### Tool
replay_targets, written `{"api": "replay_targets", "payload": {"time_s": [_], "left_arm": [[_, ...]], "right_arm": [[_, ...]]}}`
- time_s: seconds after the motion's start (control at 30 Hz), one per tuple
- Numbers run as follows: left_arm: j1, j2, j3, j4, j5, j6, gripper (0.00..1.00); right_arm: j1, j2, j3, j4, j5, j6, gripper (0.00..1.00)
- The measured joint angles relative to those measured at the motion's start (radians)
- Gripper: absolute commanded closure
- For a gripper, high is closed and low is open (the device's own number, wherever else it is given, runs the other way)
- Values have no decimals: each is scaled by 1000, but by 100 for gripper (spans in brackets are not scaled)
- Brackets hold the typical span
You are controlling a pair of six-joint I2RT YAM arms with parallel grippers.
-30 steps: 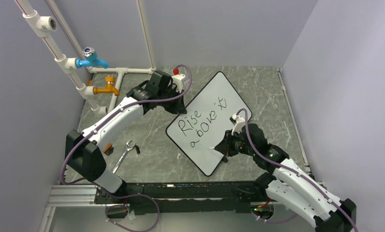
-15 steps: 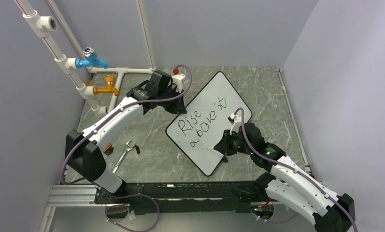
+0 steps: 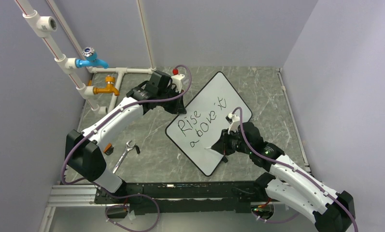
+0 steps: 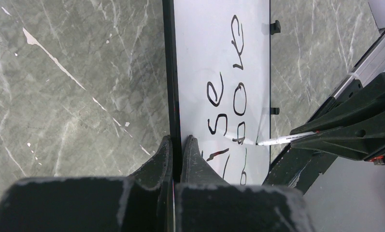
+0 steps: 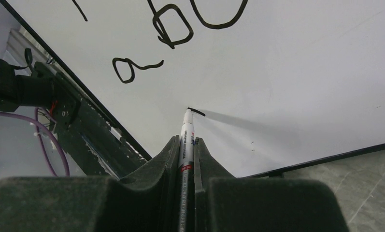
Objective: Write a sentence on the whiteboard
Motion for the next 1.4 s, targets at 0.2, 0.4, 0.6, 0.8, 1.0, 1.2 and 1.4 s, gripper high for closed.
{"api": "replay_targets", "payload": {"time_s": [0.2,0.4,0.6,0.8,1.0,1.2,1.4], "left_arm": [[0,0,-1,0,0,0,100],[0,0,-1,0,0,0,100],[0,-4,-2,1,0,0,100],[0,-5,-2,1,1,-1,100],[-1,-10,-4,1,1,-1,100],[-1,-14,-11,8,0,-1,100],[-1,-16,-13,8,0,-1,100]], "right_arm": [[7,3,0,6,-2,0,100],[24,6,0,9,-15,1,100],[40,-5,-2,-14,-14,5,100],[50,-35,-16,-50,13,32,100],[55,-56,-23,-84,52,66,100],[60,-61,-23,-103,89,92,100],[61,-58,-13,-118,122,101,100]]}}
